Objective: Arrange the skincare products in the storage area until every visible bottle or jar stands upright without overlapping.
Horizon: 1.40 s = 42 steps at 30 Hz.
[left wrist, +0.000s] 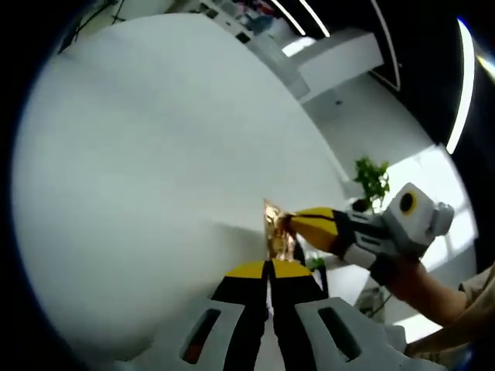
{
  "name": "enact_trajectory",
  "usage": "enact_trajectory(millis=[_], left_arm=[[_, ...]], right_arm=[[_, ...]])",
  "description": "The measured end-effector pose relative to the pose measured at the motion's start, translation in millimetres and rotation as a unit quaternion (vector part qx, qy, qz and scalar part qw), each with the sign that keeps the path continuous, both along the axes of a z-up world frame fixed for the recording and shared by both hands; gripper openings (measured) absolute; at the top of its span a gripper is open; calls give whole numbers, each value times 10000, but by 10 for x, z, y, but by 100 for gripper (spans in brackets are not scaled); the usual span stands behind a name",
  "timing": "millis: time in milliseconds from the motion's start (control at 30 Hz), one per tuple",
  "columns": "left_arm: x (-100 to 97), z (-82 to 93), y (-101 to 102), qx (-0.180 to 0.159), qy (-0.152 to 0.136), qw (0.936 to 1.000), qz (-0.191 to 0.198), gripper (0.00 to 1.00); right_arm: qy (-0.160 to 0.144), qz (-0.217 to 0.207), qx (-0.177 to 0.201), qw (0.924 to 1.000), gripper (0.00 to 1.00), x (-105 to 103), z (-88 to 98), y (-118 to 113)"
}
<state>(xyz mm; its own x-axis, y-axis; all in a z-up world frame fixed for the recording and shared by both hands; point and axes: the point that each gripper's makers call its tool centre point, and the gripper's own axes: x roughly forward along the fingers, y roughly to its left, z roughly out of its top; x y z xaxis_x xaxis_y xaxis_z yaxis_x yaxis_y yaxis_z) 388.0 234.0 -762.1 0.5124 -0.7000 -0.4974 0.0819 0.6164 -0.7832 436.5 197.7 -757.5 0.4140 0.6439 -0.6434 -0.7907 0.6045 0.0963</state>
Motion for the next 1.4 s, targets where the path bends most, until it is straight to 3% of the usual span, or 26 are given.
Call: enact_trajectory(millis=[200, 567, 900, 1300, 1400], left_arm=[[61, -65, 1, 3, 35, 10000, 39, 0], [93, -176, -1, 229, 68, 9997, -49, 0], [110, -182, 13, 571, -183, 9979, -255, 0], [75, -178, 82, 1269, -473, 9885, -667, 0], [81, -167, 109, 1696, -699, 9784, -954, 0]], right_arm=[[-123, 0, -130, 9998, 1, 75, -40, 19], [-321, 254, -695, 9967, 1, 109, -190, 27], [-350, 367, -1038, 9933, 2, 98, -267, 0], [-454, 522, -1091, 9916, 2, 122, -263, 19], [-459, 595, -1080, 9913, 2, 112, -261, 21]])
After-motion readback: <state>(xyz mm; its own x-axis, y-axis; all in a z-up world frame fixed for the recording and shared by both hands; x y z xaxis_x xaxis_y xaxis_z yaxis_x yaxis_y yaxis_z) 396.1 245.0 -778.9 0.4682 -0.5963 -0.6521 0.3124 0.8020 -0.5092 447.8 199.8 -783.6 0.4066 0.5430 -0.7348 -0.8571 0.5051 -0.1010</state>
